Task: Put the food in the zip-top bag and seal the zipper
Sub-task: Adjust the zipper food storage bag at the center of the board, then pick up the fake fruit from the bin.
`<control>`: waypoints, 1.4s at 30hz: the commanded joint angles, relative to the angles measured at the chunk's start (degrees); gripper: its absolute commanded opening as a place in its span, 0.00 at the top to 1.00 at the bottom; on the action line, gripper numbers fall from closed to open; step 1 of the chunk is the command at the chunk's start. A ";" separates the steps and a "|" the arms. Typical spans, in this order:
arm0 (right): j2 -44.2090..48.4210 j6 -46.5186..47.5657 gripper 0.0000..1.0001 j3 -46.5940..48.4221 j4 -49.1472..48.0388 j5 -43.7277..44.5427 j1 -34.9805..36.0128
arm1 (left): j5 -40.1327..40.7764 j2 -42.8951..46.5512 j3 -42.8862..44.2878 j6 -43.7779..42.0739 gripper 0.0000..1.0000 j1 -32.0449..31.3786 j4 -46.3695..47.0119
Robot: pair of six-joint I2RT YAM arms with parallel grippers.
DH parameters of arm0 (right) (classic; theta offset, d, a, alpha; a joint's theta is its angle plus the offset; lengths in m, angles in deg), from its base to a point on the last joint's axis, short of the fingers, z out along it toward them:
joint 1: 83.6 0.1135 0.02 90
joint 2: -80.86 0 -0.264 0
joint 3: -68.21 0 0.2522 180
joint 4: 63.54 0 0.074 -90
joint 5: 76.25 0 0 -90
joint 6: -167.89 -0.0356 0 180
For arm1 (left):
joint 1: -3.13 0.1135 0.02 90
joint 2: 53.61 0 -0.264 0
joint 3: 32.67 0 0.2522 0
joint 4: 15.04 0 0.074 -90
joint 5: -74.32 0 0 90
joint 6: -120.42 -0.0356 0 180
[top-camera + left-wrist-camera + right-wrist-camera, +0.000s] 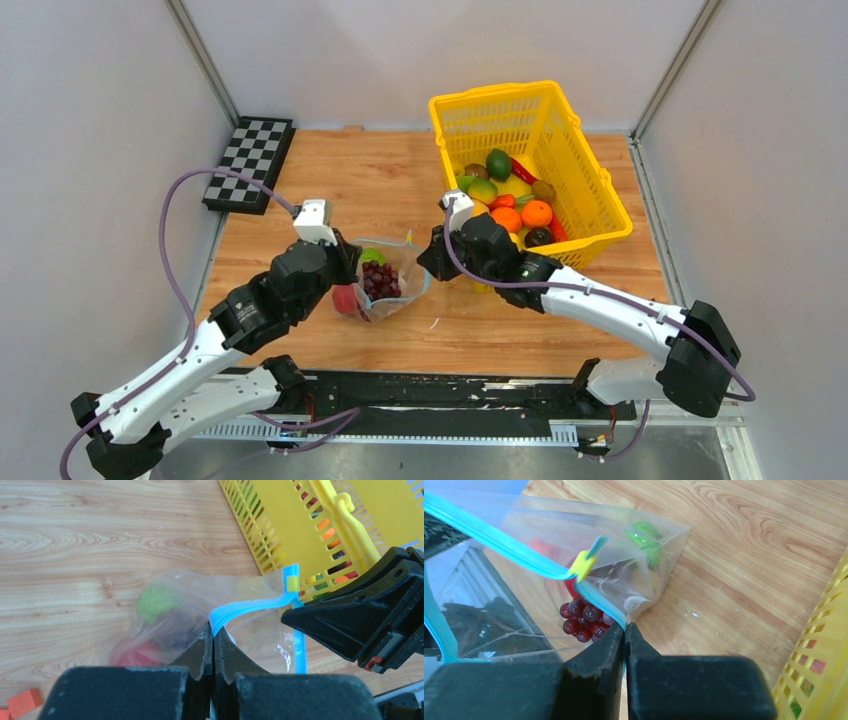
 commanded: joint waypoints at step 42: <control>-4.48 11.62 0.25 16.81 17.85 -18.29 -27.27 | 2.49 3.28 -1.13 0.89 1.00 0.25 3.97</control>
